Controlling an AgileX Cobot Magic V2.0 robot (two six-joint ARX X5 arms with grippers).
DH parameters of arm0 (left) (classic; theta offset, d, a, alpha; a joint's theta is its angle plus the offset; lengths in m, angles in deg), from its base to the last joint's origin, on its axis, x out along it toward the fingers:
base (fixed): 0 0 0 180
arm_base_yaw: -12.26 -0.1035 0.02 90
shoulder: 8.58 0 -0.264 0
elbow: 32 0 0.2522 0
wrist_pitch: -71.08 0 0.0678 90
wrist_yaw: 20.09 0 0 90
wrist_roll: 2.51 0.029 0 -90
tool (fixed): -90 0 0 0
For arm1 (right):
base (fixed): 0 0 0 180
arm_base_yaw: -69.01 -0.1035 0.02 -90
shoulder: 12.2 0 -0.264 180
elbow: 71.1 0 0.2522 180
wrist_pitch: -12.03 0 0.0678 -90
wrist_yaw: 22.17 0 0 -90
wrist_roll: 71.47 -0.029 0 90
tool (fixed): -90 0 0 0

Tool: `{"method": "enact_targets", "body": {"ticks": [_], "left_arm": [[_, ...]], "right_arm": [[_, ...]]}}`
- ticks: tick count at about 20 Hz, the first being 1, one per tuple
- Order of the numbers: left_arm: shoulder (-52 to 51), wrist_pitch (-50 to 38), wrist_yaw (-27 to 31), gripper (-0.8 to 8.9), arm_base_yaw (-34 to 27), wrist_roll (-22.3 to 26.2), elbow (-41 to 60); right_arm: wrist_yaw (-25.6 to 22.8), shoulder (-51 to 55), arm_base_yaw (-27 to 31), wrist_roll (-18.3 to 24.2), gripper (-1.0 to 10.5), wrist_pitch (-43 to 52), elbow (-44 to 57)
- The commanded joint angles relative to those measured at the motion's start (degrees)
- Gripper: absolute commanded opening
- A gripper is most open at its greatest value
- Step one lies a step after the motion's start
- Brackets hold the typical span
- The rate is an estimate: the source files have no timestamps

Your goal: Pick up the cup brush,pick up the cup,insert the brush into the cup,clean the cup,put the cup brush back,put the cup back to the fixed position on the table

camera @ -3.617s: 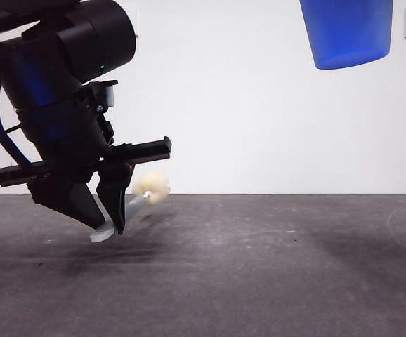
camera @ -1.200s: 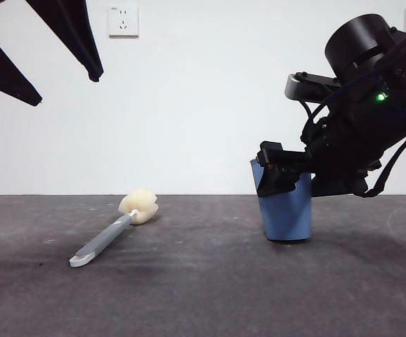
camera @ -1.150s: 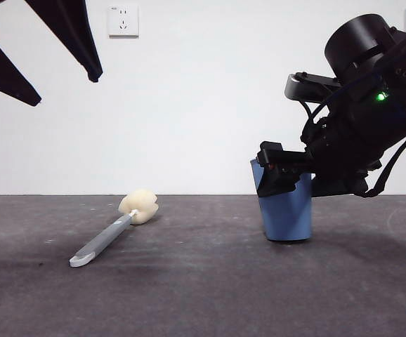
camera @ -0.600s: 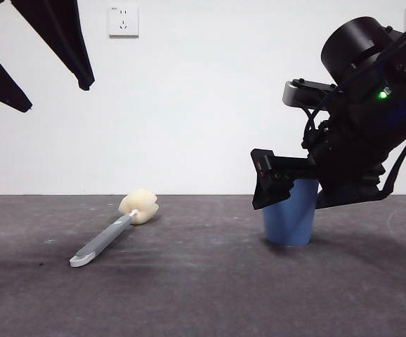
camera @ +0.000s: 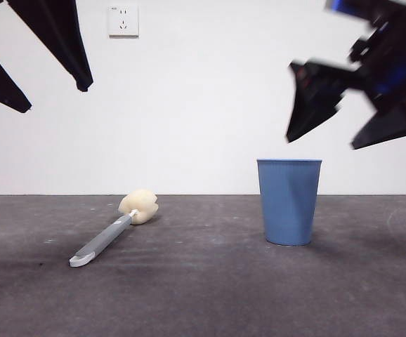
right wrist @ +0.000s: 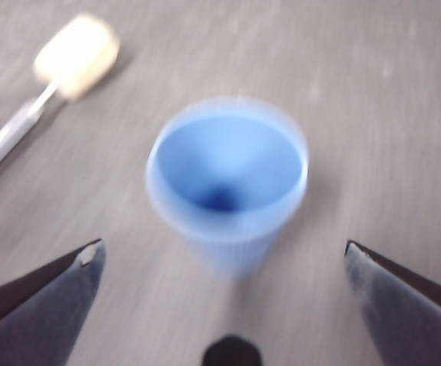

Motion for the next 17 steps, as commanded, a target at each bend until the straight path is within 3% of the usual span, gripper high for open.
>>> {"method": "enact_targets", "body": {"ticks": [1,5,7,9,11,17], "left_arm": [[-0.04,1.2,-3.08,3.76,0.11,4.35,0.35],[-0.04,3.8,-8.39,3.71,0.11,7.76,0.35],[-0.04,4.59,-10.36,2.33,0.11,8.44,0.35],[-0.04,5.01,-11.32,-0.26,0.11,8.63,0.35],[-0.04,5.27,-11.37,-0.08,0.11,8.85,0.35],[-0.04,5.35,-11.08,-0.03,0.07,8.83,0.35]], "right_arm": [[3.28,8.26,-2.84,-4.63,5.7,-14.27,-0.02],[8.83,18.29,-8.44,-9.94,5.1,-28.92,-2.86],[8.9,21.09,-10.49,-11.8,2.8,-32.3,-4.28],[10.69,23.02,-11.87,-11.96,-0.2,-33.11,-4.55],[13.44,23.65,-12.13,-11.98,-0.1,-33.27,-4.55],[13.07,23.65,-12.11,-13.79,0.0,-33.29,-4.55]]}}
